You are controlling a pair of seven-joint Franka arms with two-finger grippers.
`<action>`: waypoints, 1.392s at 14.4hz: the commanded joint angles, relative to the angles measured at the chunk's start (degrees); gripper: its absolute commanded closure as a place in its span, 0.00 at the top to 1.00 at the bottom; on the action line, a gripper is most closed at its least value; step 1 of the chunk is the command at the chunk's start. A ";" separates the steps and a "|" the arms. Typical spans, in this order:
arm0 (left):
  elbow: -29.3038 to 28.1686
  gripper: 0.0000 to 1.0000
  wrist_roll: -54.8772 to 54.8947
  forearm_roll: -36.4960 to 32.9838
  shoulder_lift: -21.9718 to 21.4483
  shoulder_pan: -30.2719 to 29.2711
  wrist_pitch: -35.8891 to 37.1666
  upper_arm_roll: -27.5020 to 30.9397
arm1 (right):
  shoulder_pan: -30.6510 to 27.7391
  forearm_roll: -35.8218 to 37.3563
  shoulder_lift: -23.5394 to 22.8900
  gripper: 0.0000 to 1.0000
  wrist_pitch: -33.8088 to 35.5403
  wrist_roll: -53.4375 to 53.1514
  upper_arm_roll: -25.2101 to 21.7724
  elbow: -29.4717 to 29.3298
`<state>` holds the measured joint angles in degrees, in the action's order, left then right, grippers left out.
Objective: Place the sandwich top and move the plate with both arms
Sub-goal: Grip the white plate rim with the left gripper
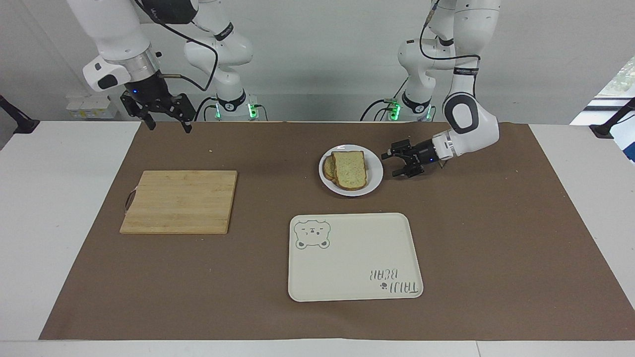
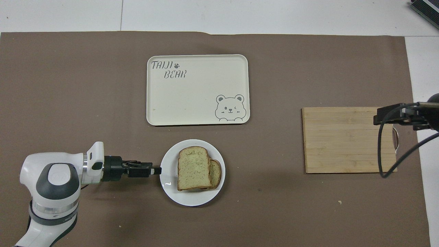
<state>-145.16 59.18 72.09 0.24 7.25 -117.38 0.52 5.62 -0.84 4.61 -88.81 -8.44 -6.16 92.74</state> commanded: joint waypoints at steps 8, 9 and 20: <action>-5.04 0.44 3.48 7.01 0.11 4.79 -2.85 0.54 | -0.44 0.75 2.42 1.00 3.03 4.04 -0.34 -0.63; -5.22 0.29 3.48 7.01 0.11 4.79 -2.85 0.63 | -0.52 0.84 2.25 1.00 2.50 5.96 -0.52 -0.63; -4.87 0.00 2.52 7.27 0.64 5.23 -2.06 0.71 | -0.26 3.47 3.21 1.00 1.62 8.70 -0.34 1.30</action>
<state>-149.68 61.17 77.93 0.82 10.94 -119.15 0.57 5.63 0.58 5.83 -85.64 -1.89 -6.84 91.41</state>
